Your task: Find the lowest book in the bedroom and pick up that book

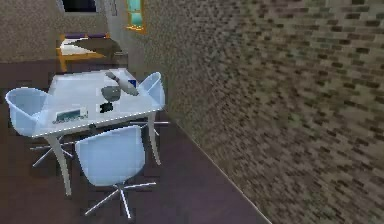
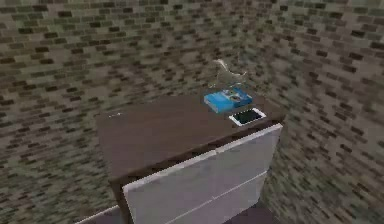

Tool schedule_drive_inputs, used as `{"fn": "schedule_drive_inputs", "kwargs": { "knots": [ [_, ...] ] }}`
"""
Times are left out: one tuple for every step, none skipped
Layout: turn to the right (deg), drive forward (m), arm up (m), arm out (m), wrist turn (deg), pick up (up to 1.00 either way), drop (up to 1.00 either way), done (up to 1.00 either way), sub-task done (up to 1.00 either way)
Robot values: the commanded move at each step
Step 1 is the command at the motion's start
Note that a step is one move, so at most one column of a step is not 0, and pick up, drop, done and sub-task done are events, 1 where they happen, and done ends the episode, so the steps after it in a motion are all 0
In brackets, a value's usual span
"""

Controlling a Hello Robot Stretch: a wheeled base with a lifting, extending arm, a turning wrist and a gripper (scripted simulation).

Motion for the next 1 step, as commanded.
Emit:
{"fn": "schedule_drive_inputs", "kwargs": {
  "knots": [
    [-45.0,0.0,0.0,0.0,0.0,0.0,0.0,0.0,0.0]
  ]
}}
